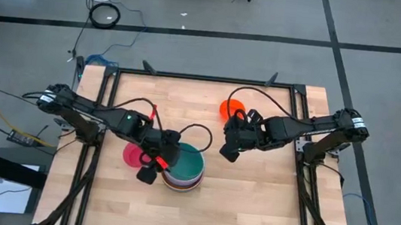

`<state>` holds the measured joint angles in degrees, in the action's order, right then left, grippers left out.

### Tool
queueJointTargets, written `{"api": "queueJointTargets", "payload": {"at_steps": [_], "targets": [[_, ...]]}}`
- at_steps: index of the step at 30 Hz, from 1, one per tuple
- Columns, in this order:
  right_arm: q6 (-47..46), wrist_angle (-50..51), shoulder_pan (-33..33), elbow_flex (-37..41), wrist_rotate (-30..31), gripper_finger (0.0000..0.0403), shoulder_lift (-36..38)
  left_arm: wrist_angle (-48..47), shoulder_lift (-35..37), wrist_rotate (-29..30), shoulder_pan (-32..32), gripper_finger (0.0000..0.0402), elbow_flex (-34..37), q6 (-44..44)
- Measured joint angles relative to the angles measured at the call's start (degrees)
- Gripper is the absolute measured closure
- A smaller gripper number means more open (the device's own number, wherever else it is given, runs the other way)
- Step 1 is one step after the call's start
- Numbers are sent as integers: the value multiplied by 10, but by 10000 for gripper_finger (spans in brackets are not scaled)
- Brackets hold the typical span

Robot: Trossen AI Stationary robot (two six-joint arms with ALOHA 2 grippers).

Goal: Nest bowls inside each other
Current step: Stack the dark green bowl on top of the white bowl

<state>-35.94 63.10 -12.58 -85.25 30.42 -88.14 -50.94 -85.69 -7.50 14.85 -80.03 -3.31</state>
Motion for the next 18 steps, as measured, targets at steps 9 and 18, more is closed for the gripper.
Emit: {"api": "queueJointTargets", "payload": {"at_steps": [9, 18], "targets": [[0, -2, 0, 0, 0, 296, 0, 65, 0, -55, 0, 275, 49, 35], [0, -2, 0, 0, 0, 296, 0, 67, 1, -55, 0, 275, 48, 40]]}}
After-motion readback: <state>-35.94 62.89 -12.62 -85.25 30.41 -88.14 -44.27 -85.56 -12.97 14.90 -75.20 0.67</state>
